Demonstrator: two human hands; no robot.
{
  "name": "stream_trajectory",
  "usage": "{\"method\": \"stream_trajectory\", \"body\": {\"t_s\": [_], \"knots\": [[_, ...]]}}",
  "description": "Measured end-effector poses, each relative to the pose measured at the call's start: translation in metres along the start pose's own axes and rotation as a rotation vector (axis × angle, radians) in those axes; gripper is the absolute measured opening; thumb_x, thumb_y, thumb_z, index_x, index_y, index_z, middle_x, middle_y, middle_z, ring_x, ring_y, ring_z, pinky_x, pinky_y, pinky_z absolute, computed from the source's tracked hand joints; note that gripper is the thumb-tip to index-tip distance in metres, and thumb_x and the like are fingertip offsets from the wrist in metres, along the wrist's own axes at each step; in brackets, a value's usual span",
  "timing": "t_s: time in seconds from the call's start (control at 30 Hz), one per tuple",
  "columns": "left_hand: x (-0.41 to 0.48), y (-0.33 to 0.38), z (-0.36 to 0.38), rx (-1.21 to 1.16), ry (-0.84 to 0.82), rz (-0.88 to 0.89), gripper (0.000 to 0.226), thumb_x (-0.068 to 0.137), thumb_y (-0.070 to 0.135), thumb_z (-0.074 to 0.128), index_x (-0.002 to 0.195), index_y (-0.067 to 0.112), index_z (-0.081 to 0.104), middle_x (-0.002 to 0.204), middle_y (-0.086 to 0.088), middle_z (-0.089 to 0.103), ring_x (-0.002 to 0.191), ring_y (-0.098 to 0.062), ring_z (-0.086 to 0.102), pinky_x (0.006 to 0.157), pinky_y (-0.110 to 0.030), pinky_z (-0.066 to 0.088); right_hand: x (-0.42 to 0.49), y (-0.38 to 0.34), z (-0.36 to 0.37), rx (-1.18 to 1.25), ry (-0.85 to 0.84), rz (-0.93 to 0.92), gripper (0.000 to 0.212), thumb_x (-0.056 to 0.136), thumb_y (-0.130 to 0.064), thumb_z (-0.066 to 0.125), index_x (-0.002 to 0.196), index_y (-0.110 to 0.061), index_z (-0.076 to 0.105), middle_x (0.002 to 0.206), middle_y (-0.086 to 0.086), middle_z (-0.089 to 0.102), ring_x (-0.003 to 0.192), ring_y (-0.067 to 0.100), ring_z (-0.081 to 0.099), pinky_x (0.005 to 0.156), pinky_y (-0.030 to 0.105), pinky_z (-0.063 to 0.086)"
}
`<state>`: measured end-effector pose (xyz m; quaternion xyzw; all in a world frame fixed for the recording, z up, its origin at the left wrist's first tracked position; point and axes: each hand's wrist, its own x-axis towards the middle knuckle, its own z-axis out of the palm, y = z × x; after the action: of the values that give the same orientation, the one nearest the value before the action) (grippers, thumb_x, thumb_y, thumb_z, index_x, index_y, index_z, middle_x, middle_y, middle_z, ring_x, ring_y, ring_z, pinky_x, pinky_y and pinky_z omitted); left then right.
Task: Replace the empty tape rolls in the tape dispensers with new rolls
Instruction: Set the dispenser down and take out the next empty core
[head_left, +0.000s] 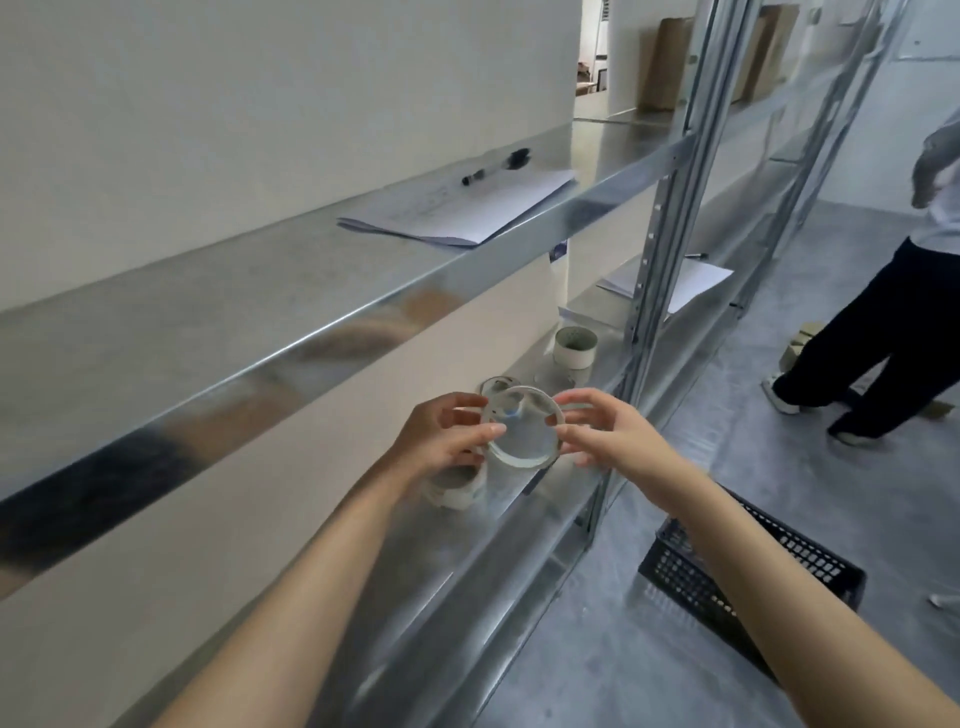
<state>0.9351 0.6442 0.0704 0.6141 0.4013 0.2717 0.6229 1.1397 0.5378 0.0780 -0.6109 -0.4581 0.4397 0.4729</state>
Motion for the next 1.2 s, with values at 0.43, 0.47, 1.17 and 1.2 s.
{"method": "stream_trajectory", "body": {"t_s": [0.43,0.47,1.17,1.2], "knots": [[0.035,-0.018,-0.018,-0.047,0.252,-0.088,0.039,0.068,0.018,0.082,0.103,0.018,0.064,0.104,-0.009,0.069,0.087,-0.021,0.068,0.079,-0.039,0.058,0.098,0.014,0.002,-0.031,-0.252,0.031,0.031,0.09,-0.011,0.066,0.117,-0.024,0.059,0.11,0.003,0.07,0.078,0.013,0.071,0.077,0.036,0.056],[0.036,-0.022,-0.018,-0.02,0.277,-0.078,0.049,0.064,0.024,0.084,0.108,0.019,0.062,0.109,-0.009,0.068,0.091,-0.02,0.067,0.08,-0.035,0.056,0.105,0.016,0.001,-0.034,-0.268,0.03,0.029,0.09,-0.011,0.066,0.114,-0.025,0.06,0.11,0.003,0.07,0.078,0.014,0.071,0.075,0.035,0.056],[0.035,-0.095,-0.001,0.332,0.635,-0.282,0.087,0.05,0.023,0.091,0.122,0.016,0.041,0.118,0.0,0.051,0.101,-0.015,0.053,0.075,-0.021,0.046,0.171,0.069,-0.027,-0.22,-0.31,0.32,0.029,0.09,-0.017,0.062,0.115,-0.003,0.058,0.103,0.017,0.066,0.07,0.033,0.071,0.069,0.045,0.061],[0.028,-0.089,-0.004,0.315,0.64,-0.274,0.084,0.054,0.018,0.09,0.122,0.015,0.041,0.116,0.001,0.049,0.101,-0.015,0.052,0.073,-0.019,0.044,0.172,0.066,-0.02,-0.18,-0.32,0.328,0.029,0.091,-0.015,0.061,0.115,0.001,0.058,0.105,0.018,0.064,0.073,0.033,0.07,0.072,0.046,0.06]]}}
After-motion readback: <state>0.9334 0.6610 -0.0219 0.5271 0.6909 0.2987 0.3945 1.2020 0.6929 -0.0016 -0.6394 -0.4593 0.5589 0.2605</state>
